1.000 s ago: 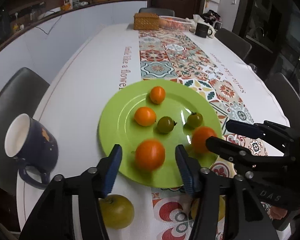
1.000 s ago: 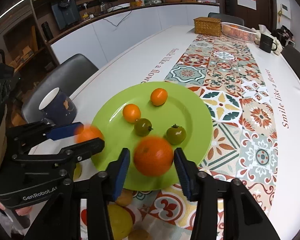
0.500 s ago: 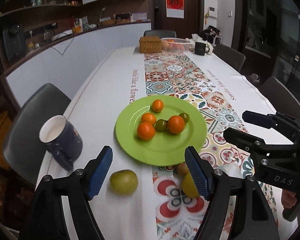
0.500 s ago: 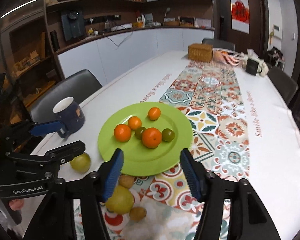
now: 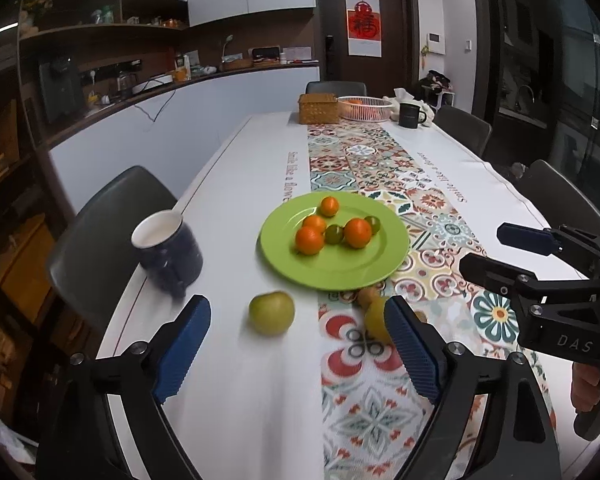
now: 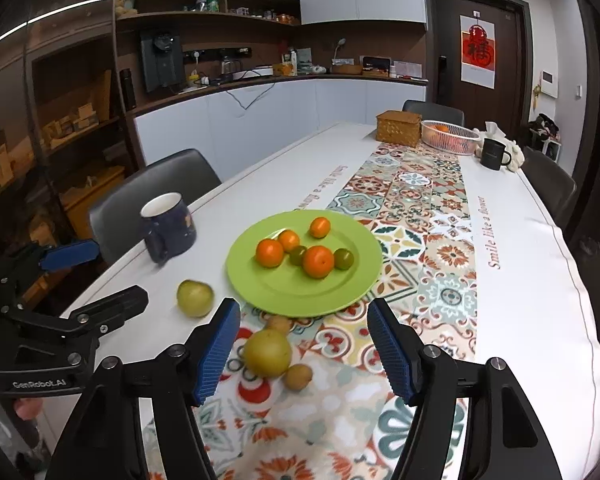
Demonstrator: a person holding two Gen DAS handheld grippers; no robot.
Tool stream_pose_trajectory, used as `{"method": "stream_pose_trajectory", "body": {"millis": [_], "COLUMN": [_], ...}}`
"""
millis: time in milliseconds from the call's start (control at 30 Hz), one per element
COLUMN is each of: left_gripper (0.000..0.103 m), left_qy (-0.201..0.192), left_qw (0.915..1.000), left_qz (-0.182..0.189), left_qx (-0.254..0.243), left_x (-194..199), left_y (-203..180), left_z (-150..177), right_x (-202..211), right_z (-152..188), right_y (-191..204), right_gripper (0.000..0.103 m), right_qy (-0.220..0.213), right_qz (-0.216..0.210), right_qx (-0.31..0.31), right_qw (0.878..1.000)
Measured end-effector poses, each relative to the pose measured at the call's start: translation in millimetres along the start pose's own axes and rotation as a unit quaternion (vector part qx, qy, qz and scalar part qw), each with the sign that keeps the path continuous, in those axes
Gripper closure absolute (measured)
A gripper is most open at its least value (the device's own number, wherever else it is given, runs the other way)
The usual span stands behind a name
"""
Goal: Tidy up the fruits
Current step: 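Move both tools back toward the green pears on the table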
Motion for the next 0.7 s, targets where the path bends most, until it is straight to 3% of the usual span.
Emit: {"method": "stream_pose_trajectory", "body": {"millis": [200,433,700], "left_gripper": [0.013,0.013,0.013], "left_qy": [0.018,0.054,0.090], "left_qw": [0.9996,0.9979,0.9956], "left_qz": [-0.023,-0.037,-0.027], "left_qx": [0.001,-0.003,0.005], "left_x": [1.4,-20.3,-56.5], "left_y": [16.1,32.9,42.9], "left_z": [17.2,38.7,52.1], "right_x": [-9.3,-41.3,-70.0], "right_z": [17.8,44.6,61.7], "right_y": [17.2,26.7,30.8], "right_gripper": [0.036,0.036,0.036], "right_qy": [0.038,0.112,0.158], "right_qz": [-0.009,-0.024,-0.012], "right_qx": [0.008,0.006,0.013], "right_qw": [0.999,0.993,0.987]}}
Point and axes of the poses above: each gripper's, at about its wrist camera, not at the fingertips, and x roughly against the way its jaws point, y to its left, z to its underside, the point moved 5 cm from there along -x, roughly the way its jaws point, and after that the axes turned 14 degrees about -y, right-handed, at the moved point
